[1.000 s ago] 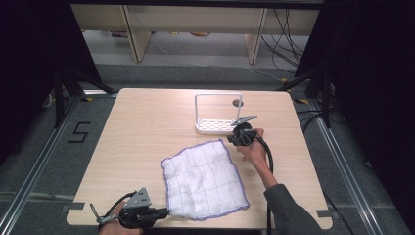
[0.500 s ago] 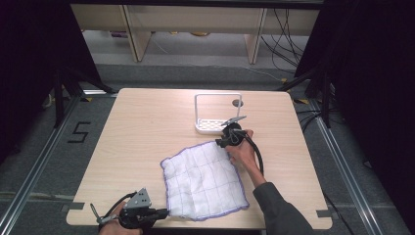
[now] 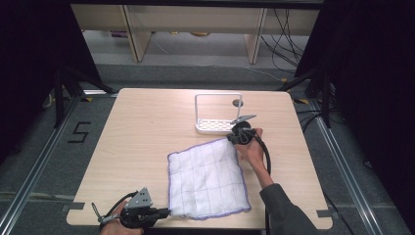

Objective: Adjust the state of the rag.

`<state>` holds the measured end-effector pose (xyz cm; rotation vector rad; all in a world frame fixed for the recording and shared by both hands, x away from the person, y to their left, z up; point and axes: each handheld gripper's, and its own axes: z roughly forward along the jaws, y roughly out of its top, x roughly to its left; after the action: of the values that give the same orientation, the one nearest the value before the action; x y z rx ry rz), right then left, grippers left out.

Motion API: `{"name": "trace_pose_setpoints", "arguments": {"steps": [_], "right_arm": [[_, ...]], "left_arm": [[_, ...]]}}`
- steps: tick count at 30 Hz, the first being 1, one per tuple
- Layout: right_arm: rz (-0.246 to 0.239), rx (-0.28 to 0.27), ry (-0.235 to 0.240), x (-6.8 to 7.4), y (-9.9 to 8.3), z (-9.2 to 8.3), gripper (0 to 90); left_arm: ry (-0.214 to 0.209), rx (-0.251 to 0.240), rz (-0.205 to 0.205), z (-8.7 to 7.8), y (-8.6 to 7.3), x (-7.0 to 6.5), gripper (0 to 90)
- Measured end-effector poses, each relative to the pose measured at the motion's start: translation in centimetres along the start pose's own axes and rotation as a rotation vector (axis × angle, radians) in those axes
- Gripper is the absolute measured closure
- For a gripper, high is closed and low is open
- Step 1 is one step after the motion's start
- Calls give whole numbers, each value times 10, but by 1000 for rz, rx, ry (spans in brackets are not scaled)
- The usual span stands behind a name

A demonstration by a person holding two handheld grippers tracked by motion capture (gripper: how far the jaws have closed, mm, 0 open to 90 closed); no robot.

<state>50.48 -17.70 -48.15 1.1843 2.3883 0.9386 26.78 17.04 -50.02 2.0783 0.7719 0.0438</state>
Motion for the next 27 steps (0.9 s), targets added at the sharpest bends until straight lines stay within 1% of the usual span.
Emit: {"name": "trace_pose_setpoints", "arguments": {"steps": [1,2,3,4,5,6,7,8,9,10,11,12,13,14,15,16,17,18,19,21,22,23,24,25,26,27], "right_arm": [[11,0,-8,-4,-2,-3,888],[11,-8,-20,-9,-5,-5,888],[31,-6,-26,-12,-7,-8,887],[33,15,-26,-16,-9,-11,887],[18,0,-47,-20,-11,-9,887],[40,0,-55,-22,-13,-8,887],[10,9,-59,-28,-14,-8,886],[37,16,-62,-30,-15,-6,885],[46,18,-67,-32,-16,-4,882],[48,19,-72,-34,-16,-2,866],[48,19,-72,-34,-16,-2,866],[54,19,-92,-36,-18,0,805],[56,24,-99,-35,-18,0,779],[54,36,-117,-33,-19,-2,746],[38,25,-131,-33,-19,-4,698],[46,20,-144,-32,-20,-8,674],[41,5,-142,-32,-21,-11,651],[46,7,-136,-30,-21,-16,628],[49,6,-138,-28,-22,-22,610],[16,-5,-118,-25,-26,-31,593],[23,4,-108,-22,-27,-37,582],[12,3,-109,-19,-30,-44,574],[11,-7,-104,-18,-32,-47,570],[23,3,-93,-16,-35,-52,565],[25,4,-85,-14,-38,-55,562],[6,5,-81,-13,-43,-59,558]], "left_arm": [[-16,-22,-22,1,2,-1,893],[-20,-24,-19,1,5,-1,894],[-24,-21,-23,0,8,-2,893],[-24,-33,-8,2,11,-1,894],[-12,-33,-7,3,15,-1,893],[-12,-35,6,5,19,2,893],[-8,-31,-4,8,23,4,893],[-9,-32,-6,12,26,9,893],[-10,-20,-17,16,30,13,892],[-28,4,-24,24,32,21,889],[-28,4,-24,24,32,21,878],[-13,9,-32,27,32,21,878],[-13,29,-20,29,32,21,874],[-17,46,-8,31,31,21,864],[-14,57,8,31,30,20,848],[-2,67,12,31,29,19,818],[4,71,6,30,29,19,798],[0,60,2,29,29,20,789],[10,49,-18,26,29,21,774],[14,25,-43,21,30,25,682],[13,10,-49,19,30,26,679],[21,11,-51,17,31,27,664],[25,5,-55,15,32,28,650],[27,1,-68,14,33,29,623],[21,4,-72,13,33,29,609],[19,6,-75,14,33,27,603]]}}
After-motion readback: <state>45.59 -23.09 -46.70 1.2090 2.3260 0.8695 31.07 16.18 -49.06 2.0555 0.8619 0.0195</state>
